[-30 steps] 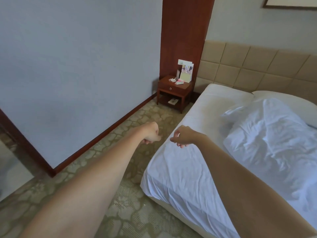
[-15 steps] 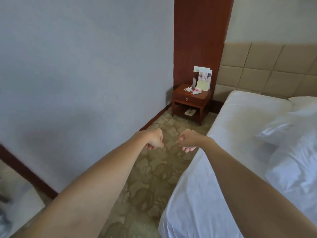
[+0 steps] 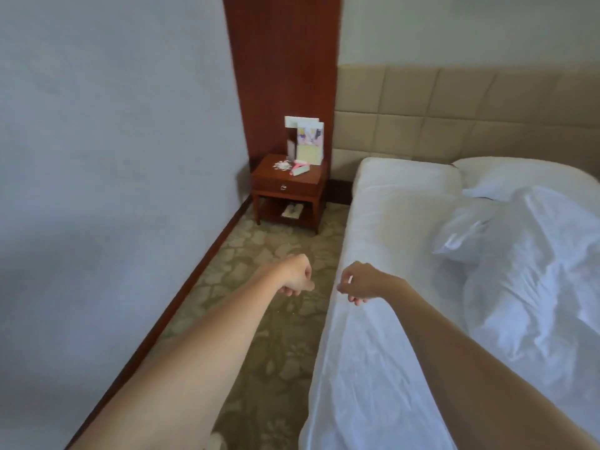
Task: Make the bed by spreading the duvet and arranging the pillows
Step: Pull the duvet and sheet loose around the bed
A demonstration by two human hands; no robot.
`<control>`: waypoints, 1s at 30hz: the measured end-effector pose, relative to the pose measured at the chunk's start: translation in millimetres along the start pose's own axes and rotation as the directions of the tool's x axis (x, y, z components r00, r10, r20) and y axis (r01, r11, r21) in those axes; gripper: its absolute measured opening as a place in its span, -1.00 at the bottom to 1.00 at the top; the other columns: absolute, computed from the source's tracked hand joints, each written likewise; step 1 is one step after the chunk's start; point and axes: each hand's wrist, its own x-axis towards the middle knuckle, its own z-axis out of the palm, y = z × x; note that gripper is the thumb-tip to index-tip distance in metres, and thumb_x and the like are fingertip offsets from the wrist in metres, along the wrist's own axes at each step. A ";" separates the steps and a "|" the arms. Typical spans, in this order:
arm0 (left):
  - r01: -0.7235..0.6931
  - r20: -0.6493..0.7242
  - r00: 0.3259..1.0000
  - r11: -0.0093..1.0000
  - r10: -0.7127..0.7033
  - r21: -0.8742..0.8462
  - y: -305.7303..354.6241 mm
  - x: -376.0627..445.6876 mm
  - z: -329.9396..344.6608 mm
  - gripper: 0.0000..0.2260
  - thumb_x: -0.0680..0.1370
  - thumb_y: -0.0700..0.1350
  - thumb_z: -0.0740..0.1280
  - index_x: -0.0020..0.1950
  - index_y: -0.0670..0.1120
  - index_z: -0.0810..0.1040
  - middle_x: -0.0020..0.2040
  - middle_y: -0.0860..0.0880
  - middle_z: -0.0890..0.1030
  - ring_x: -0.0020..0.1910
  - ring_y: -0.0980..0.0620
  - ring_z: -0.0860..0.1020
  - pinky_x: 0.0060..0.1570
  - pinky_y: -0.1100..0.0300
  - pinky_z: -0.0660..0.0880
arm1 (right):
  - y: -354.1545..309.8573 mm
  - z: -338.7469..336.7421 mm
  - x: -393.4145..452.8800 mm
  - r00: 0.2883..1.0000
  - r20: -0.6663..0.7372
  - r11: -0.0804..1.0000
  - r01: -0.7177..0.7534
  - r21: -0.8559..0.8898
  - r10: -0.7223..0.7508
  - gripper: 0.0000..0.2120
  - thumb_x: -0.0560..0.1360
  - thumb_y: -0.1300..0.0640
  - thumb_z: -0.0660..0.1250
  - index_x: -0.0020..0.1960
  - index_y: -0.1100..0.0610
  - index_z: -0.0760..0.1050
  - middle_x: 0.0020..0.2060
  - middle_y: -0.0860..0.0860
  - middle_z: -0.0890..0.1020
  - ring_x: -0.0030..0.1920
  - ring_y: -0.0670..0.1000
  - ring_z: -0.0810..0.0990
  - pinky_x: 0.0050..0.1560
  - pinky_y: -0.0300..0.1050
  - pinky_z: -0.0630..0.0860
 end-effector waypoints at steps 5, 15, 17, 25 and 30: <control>-0.220 0.095 0.973 0.971 0.211 0.092 -4.6 80.6 -28.0 -0.83 0.54 -0.06 0.32 -0.20 -0.12 0.54 -0.30 -0.08 0.62 -0.41 0.00 0.53 -0.34 0.15 0.50 | 10.5 -11.7 45.0 0.975 -0.082 0.976 -0.201 0.088 0.209 -0.77 0.57 0.05 0.25 -0.05 0.20 0.57 -0.23 0.11 0.72 -0.35 0.02 0.60 -0.23 -0.16 0.56; -0.492 0.172 0.867 0.857 0.467 0.150 -10.7 185.3 -129.8 -0.86 0.48 -0.12 0.30 -0.24 -0.15 0.52 -0.34 -0.08 0.62 -0.43 -0.05 0.55 -0.25 0.11 0.58 | -31.9 -60.7 100.0 0.854 -0.223 0.873 -0.410 0.266 0.469 -0.84 0.54 0.08 0.24 -0.18 0.10 0.49 -0.35 0.05 0.68 -0.43 0.00 0.56 -0.24 -0.17 0.54; -0.528 0.217 0.843 0.836 0.493 0.151 -5.6 199.2 -133.6 -0.87 0.49 -0.09 0.31 -0.17 -0.14 0.54 -0.32 -0.07 0.62 -0.42 -0.04 0.55 -0.26 0.15 0.55 | -34.7 -68.0 103.4 0.829 -0.238 0.852 -0.438 0.288 0.507 -0.84 0.55 0.09 0.24 -0.18 0.11 0.49 -0.34 0.05 0.68 -0.45 -0.01 0.54 -0.29 -0.21 0.51; -0.670 0.357 0.723 0.727 0.591 0.154 51.0 240.9 -134.1 -0.87 0.53 -0.08 0.31 -0.12 -0.14 0.53 -0.28 -0.06 0.60 -0.37 -0.02 0.55 -0.30 0.20 0.48 | 2.4 -98.7 102.1 0.700 -0.273 0.747 -0.570 0.341 0.659 -0.81 0.58 0.11 0.26 -0.15 0.18 0.52 -0.35 0.08 0.67 -0.48 -0.02 0.53 -0.48 -0.31 0.43; -0.708 0.375 0.694 0.676 0.614 0.204 82.6 285.9 -153.1 -0.85 0.53 -0.08 0.31 -0.11 -0.16 0.53 -0.27 -0.08 0.62 -0.35 -0.04 0.56 -0.28 0.16 0.51 | 37.2 -127.5 139.9 0.672 -0.274 0.718 -0.576 0.389 0.688 -0.79 0.58 0.09 0.26 -0.14 0.19 0.52 -0.38 0.03 0.65 -0.49 -0.04 0.53 -0.49 -0.31 0.43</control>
